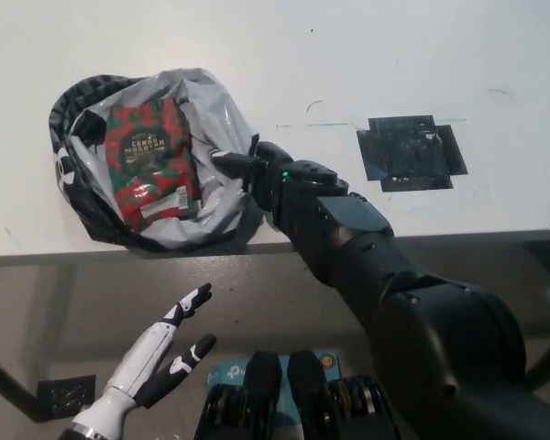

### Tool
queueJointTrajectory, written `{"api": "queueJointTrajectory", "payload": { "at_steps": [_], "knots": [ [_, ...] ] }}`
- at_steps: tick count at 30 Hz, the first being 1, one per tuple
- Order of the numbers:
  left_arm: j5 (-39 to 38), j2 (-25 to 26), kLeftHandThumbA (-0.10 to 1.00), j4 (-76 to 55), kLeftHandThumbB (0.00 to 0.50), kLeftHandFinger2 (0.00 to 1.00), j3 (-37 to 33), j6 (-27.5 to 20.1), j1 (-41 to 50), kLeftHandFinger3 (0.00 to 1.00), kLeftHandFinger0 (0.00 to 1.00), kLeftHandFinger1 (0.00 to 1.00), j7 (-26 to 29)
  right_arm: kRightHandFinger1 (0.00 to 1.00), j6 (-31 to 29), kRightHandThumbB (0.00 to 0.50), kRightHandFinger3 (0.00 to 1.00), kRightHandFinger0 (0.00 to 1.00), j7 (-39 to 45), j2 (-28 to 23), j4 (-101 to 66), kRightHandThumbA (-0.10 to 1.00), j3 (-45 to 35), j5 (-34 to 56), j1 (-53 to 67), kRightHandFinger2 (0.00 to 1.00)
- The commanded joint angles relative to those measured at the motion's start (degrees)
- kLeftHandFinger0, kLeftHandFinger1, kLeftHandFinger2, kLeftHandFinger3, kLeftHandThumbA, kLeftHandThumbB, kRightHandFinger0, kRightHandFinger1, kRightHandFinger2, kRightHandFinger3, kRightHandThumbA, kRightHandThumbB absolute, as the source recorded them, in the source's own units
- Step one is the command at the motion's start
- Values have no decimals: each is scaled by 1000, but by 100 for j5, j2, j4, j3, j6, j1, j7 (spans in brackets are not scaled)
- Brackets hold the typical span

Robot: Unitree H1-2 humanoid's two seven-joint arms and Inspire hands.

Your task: The robot uses its right hand to pick up a bag of coffee beans and puts it in the black plastic bag, then the robot grabs the top of the bag and lifts it.

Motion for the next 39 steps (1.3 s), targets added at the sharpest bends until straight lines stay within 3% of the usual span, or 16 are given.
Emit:
{"api": "queueJointTrajectory", "payload": {
  "at_steps": [1, 4, 6, 10, 16, 22, 23, 24, 26, 28, 31, 32, 34, 35, 36, 39],
  "knots": [
    [57, 126, 979, -23, 258, 1000, -24, -155, -124, 1000, 1000, 1000, -44, 304, -384, 112, 1000, 0, -299, 12, -53, -100, 49, 110, -403, 897],
    [86, 128, 982, -23, 257, 1000, -34, -180, -129, 1000, 1000, 1000, -34, 327, -414, 107, 1000, 1, -330, 19, -68, -100, 74, 103, -456, 857],
    [79, 124, 985, 0, 260, 1000, -36, -187, -146, 1000, 992, 1000, -37, 242, -444, 104, 1000, 0, -315, 18, -84, -100, 105, 86, -524, 742],
    [73, 132, 988, -3, 264, 1000, -35, -168, -163, 1000, 978, 1000, -50, 211, -550, 119, 1000, 0, -334, 32, -125, -100, -21, 237, -674, 707],
    [75, 139, 999, 3, 274, 1000, -29, -140, -182, 1000, 953, 1000, -54, 306, -641, 110, 1000, 9, -263, -37, -204, -100, 255, -3, -1085, 780],
    [88, 139, 1000, -44, 279, 1000, -31, -54, -192, 1000, 933, 1000, -76, 158, -446, 102, 982, 0, -577, -126, -179, -100, 903, -472, -1431, 611],
    [81, 142, 1000, -66, 274, 1000, -31, -28, -182, 1000, 941, 1000, -90, 130, -477, 104, 626, 0, -584, -140, -187, -100, 1082, -566, -1448, 565],
    [78, 143, 1000, -75, 274, 1000, -30, -20, -177, 1000, 941, 1000, -96, 130, -491, 104, 626, 0, -587, -145, -189, -100, 1169, -617, -1456, 565],
    [78, 149, 998, -92, 265, 1000, -30, -4, -179, 1000, 941, 1000, -105, 272, -494, 111, 371, 99, -635, -164, -187, -9, 1501, -880, -1474, 631],
    [78, 152, 994, -97, 262, 1000, -28, -9, -187, 1000, 939, 1000, -105, 252, -506, 99, 269, 70, -627, -191, -186, 22, 1794, -1064, -1493, 578],
    [55, 143, 983, -99, 251, 1000, -25, -27, -191, 1000, 930, 1000, -106, 228, -510, 107, 341, 46, -623, -219, -198, -15, 1996, -1074, -1502, 513],
    [66, 145, 988, -101, 254, 1000, -29, -29, -194, 1000, 928, 1000, -106, 307, -483, 107, 464, 142, -637, -219, -200, -37, 1997, -1037, -1502, 571],
    [104, 141, 999, -99, 257, 1000, -41, -52, -216, 1000, 923, 1000, -94, 351, -448, 102, 556, 187, -654, -223, -200, -57, 1960, -923, -1498, 618],
    [106, 140, 999, -97, 257, 1000, -40, -57, -220, 1000, 923, 1000, -91, 351, -440, 102, 556, 187, -654, -222, -197, -57, 1943, -899, -1499, 618],
    [89, 139, 999, -105, 259, 1000, -38, -39, -219, 1000, 923, 1000, -105, 465, -446, 90, 571, 289, -635, -220, -197, -47, 1907, -855, -1492, 695],
    [70, 133, 1000, -107, 278, 1000, -35, -15, -227, 1000, 903, 1000, -122, 452, -400, 75, 629, 282, -620, -216, -187, 21, 1868, -815, -1485, 649]
  ]
}}
